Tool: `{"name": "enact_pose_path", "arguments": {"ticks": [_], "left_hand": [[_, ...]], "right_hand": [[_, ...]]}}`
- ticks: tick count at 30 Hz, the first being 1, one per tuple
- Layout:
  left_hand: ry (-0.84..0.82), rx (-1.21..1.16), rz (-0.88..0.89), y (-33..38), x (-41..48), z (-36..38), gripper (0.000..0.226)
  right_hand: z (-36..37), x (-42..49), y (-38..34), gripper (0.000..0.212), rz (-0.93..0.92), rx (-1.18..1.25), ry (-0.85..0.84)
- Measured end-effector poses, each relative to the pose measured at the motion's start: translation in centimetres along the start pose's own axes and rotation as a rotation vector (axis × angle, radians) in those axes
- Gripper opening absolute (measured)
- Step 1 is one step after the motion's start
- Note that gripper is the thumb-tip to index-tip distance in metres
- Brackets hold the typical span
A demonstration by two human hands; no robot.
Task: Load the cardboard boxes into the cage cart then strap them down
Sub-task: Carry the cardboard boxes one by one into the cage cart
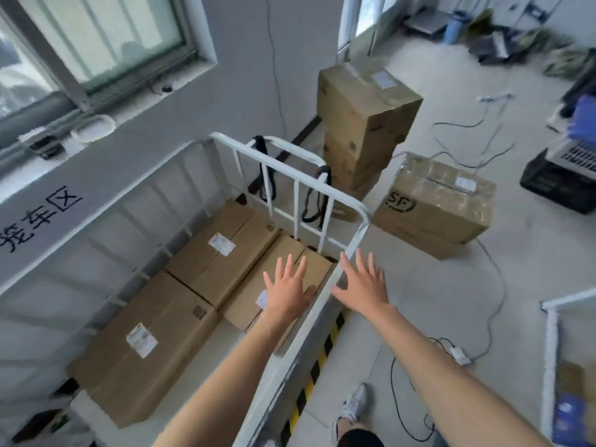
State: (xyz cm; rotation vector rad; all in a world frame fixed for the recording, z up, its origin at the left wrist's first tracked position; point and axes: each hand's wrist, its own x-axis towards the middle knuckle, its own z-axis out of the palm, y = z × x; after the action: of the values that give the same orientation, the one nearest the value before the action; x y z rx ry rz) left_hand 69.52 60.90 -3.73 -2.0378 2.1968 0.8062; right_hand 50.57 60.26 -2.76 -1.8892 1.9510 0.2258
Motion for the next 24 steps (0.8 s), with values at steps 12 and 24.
{"name": "enact_pose_path", "arguments": {"ticks": [12, 24], "left_hand": [[-0.056, 0.135, 0.309, 27.5, 13.0, 1.6, 0.075], [-0.163, 0.193, 0.399, 39.9, 32.5, 3.0, 0.071]], "right_hand": [[-9.3, 2.0, 26.7, 0.093, 0.392, 0.212, 0.134], [-13.3, 16.7, 40.1, 0.094, 0.54, 0.347, 0.111]]}}
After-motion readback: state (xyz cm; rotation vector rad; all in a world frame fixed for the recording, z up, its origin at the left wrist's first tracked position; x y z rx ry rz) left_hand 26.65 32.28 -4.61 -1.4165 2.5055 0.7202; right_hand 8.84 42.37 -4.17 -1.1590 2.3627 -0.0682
